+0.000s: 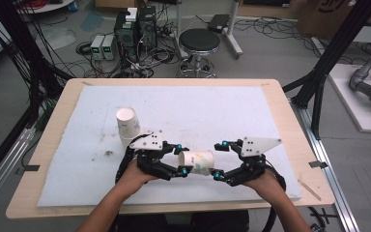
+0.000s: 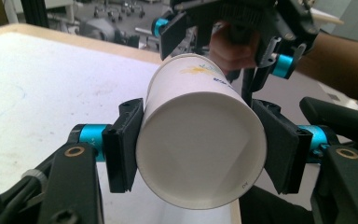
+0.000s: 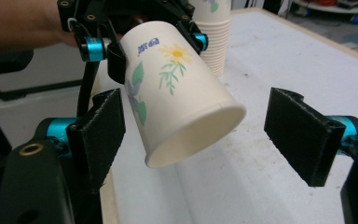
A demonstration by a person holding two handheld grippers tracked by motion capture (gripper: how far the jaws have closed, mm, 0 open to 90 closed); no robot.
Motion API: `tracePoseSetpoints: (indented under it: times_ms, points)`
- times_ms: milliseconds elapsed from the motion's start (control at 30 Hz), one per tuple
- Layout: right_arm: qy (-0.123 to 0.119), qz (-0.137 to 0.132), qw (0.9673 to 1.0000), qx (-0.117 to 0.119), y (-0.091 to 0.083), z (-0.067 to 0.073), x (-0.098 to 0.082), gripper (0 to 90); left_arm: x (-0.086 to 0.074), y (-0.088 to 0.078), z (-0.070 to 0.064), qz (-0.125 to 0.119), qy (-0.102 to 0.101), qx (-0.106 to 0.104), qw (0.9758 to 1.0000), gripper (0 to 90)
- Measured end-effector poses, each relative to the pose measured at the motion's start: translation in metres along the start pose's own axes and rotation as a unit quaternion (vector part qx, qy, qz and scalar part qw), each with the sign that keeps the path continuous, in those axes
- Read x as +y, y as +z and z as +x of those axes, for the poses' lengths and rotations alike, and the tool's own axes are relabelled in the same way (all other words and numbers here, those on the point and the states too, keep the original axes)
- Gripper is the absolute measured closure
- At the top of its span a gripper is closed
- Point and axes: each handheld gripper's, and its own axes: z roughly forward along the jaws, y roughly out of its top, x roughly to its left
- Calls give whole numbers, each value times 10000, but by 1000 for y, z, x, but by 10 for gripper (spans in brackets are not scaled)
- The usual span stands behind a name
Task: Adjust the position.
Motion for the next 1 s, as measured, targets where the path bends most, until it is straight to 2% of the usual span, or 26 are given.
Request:
tracePoseSetpoints:
  times_ms: [33, 67, 100, 200, 300, 367, 633, 700, 800, 900, 1000]
  points:
    - [6, -137, 9999, -44, -1, 1, -5, 209, 0, -1, 0, -14, 34, -19, 10000, 372]
    - [33, -183, 9998, -27, -1, 2, -8, 209, -2, -2, -1, -112, 52, -16, 9999, 372]
    - [38, -245, 9997, -20, -1, 2, -10, 209, -2, -2, -1, -112, 52, -16, 9999, 372]
    - [83, -332, 9994, 33, 0, 3, -16, 209, -4, -5, -1, -265, 84, -76, 9996, 373]
    - [105, -430, 9989, 124, 2, 2, -23, 210, -5, -7, -2, -268, 158, -145, 9994, 373]
    - [92, -344, 9990, 256, 5, 2, -27, 210, -5, -8, -2, -268, 207, -193, 9992, 373]
    - [74, -396, 9982, 439, 8, 1, -30, 210, -5, -7, -5, -225, 342, -358, 9985, 373]
    - [57, -387, 9976, 577, 10, 2, -30, 211, -5, -6, -5, -254, 358, -384, 9983, 373]
    - [44, -402, 9972, 632, 12, 2, -30, 211, -4, -6, -5, -309, 348, -440, 9979, 373]
    - [89, -432, 9967, 681, 14, 2, -31, 211, -4, -5, -6, -344, 350, -539, 9973, 373]
    - [162, -524, 9951, 827, 16, 2, -31, 215, -4, -4, -6, -365, 370, -595, 9969, 373]
